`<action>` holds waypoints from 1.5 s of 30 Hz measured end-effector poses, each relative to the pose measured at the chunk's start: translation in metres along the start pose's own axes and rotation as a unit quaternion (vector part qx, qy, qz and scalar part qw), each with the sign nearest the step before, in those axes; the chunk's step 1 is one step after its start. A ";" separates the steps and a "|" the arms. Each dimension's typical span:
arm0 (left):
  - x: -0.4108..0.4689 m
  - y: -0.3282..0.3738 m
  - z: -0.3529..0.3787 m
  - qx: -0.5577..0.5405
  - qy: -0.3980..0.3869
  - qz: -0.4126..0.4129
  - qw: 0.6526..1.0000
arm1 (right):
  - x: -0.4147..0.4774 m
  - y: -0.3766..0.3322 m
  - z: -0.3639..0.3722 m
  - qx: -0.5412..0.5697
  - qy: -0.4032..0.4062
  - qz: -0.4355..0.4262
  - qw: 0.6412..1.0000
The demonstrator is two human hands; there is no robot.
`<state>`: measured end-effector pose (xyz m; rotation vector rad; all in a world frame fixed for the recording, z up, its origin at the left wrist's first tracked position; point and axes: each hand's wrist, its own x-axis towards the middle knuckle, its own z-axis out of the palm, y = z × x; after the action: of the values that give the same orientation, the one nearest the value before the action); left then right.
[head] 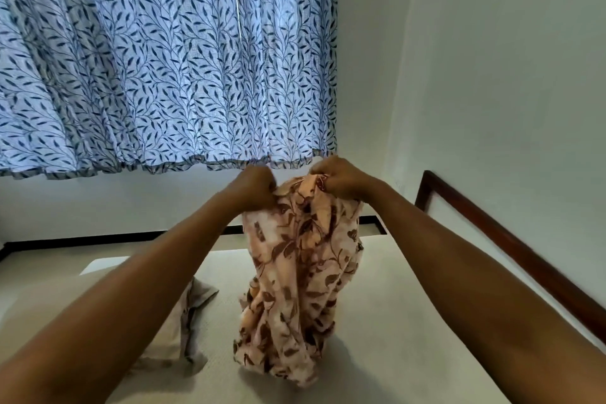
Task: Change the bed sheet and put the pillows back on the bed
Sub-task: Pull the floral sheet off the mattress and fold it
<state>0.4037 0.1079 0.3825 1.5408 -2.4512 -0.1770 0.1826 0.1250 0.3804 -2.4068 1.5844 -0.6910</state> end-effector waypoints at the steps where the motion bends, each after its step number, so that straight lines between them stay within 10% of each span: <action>1: -0.002 -0.005 0.013 -0.010 0.008 -0.021 1.000 | 0.000 -0.003 0.002 0.001 -0.002 -0.013 1.000; 8: -0.027 -0.066 0.057 -0.083 0.102 -0.200 0.971 | -0.009 -0.005 -0.025 0.178 0.126 0.000 0.976; 14: -0.036 -0.107 0.046 -0.155 0.193 -0.313 0.917 | -0.025 0.047 -0.041 0.170 0.386 0.197 0.885; 25: 0.004 0.024 -0.015 -0.212 0.146 0.032 0.966 | -0.008 -0.024 0.012 0.094 -0.011 -0.002 0.996; 28: -0.002 0.013 -0.008 -0.215 0.079 0.039 0.973 | -0.007 -0.021 0.012 -0.013 0.022 -0.019 0.999; 32: -0.019 -0.014 0.021 -0.195 -0.008 -0.023 0.980 | -0.018 -0.008 -0.004 0.118 0.092 -0.008 0.989; 41: -0.031 -0.049 0.101 -0.160 0.070 -0.129 0.976 | -0.025 -0.019 -0.051 0.385 0.163 -0.007 0.908; 45: -0.024 -0.052 0.089 -0.229 0.142 -0.146 0.952 | -0.033 0.021 -0.064 0.305 0.240 0.086 0.917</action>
<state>0.4350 0.1047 0.2812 1.5718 -1.7933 -0.4993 0.1240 0.1528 0.4188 -1.6953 1.4070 -1.5542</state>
